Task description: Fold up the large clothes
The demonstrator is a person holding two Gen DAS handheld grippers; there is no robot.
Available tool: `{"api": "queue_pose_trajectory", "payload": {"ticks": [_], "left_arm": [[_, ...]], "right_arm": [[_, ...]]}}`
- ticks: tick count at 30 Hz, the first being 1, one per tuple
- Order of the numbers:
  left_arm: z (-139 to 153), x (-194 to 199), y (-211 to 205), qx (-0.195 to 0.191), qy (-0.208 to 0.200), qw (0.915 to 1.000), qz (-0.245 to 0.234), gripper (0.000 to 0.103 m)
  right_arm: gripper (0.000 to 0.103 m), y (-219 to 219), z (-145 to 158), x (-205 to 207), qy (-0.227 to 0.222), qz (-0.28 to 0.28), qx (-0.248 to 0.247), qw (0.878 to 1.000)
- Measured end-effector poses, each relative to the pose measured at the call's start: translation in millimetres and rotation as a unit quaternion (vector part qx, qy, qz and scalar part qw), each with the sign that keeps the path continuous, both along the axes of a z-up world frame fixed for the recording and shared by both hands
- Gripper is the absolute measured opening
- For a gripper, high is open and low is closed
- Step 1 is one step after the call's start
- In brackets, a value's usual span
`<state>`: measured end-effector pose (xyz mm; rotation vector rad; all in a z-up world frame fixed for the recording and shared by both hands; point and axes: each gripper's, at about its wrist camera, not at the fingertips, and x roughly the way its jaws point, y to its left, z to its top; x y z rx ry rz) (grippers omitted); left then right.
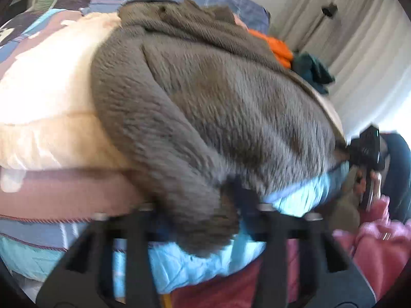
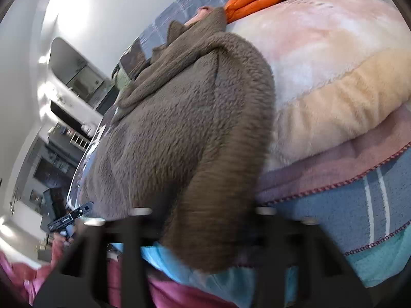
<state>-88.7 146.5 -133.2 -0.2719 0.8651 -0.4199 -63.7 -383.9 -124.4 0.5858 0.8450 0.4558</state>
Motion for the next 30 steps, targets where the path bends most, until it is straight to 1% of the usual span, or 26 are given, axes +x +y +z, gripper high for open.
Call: {"api": "queue_pose_trajectory", "payload": {"ticks": [1, 3, 4, 5, 6, 8, 9, 11, 13, 17, 19, 21, 22, 24, 25, 27, 28, 30], "left_arm": [[8, -1, 2, -0.004, -0.013, 0.9999, 0.004, 0.020], [38, -8, 5, -0.005, -0.067, 0.9976, 0.018, 0.018], [54, -12, 5, -0.004, -0.094, 0.9953, 0.022, 0.018], [76, -16, 4, 0.000, -0.130, 0.9911, 0.028, 0.018], [91, -17, 5, 0.000, -0.153, 0.9878, 0.033, 0.018], [120, -16, 6, -0.009, -0.188, 0.9816, 0.032, 0.017], [129, -17, 4, -0.007, -0.199, 0.9794, 0.034, 0.017], [143, -16, 3, -0.006, -0.212, 0.9763, 0.041, 0.017], [151, -15, 4, -0.014, -0.218, 0.9747, 0.045, 0.017], [161, -35, 14, -0.020, -0.240, 0.9691, 0.055, 0.017], [166, -53, 21, -0.017, -0.250, 0.9663, 0.061, 0.017], [180, -72, 19, -0.002, -0.270, 0.9606, 0.066, 0.018], [188, -81, 18, 0.007, -0.283, 0.9568, 0.068, 0.018], [197, -86, 14, 0.020, -0.300, 0.9513, 0.068, 0.018], [199, -84, 11, 0.028, -0.305, 0.9496, 0.066, 0.018], [200, -71, 8, 0.037, -0.304, 0.9497, 0.066, 0.019], [199, -61, 7, 0.043, -0.300, 0.9504, 0.068, 0.019], [195, -38, 7, 0.046, -0.282, 0.9551, 0.078, 0.019]], "right_arm": [[0.018, -3, 8, -2, -0.014, -0.004, 0.020, 1.000], [0.016, -7, 33, -5, -0.047, -0.011, 0.049, 0.998], [0.016, -8, 46, -4, -0.062, -0.013, 0.056, 0.996], [0.016, -8, 58, -3, -0.074, -0.013, 0.063, 0.995], [0.016, -8, 72, -1, -0.089, -0.011, 0.077, 0.993], [0.016, -9, 91, 4, -0.107, -0.008, 0.098, 0.989], [0.016, -10, 101, 7, -0.117, -0.007, 0.111, 0.987], [0.015, -10, 116, 10, -0.133, -0.007, 0.122, 0.984], [0.015, -13, 129, 6, -0.149, -0.007, 0.132, 0.980], [0.015, -19, 149, -19, -0.183, -0.007, 0.138, 0.973], [0.015, -18, 164, -40, -0.210, -0.010, 0.126, 0.970], [0.015, -15, 178, -60, -0.240, -0.017, 0.105, 0.965], [0.015, -14, 185, -66, -0.253, -0.020, 0.097, 0.962], [0.015, -11, 193, -69, -0.272, -0.036, 0.076, 0.959], [0.015, -9, 196, -65, -0.277, -0.047, 0.060, 0.958], [0.015, -7, 192, -49, -0.272, -0.060, 0.049, 0.959], [0.015, -6, 188, -38, -0.262, -0.065, 0.053, 0.961], [0.016, -5, 177, -9, -0.237, -0.075, 0.056, 0.967]]}}
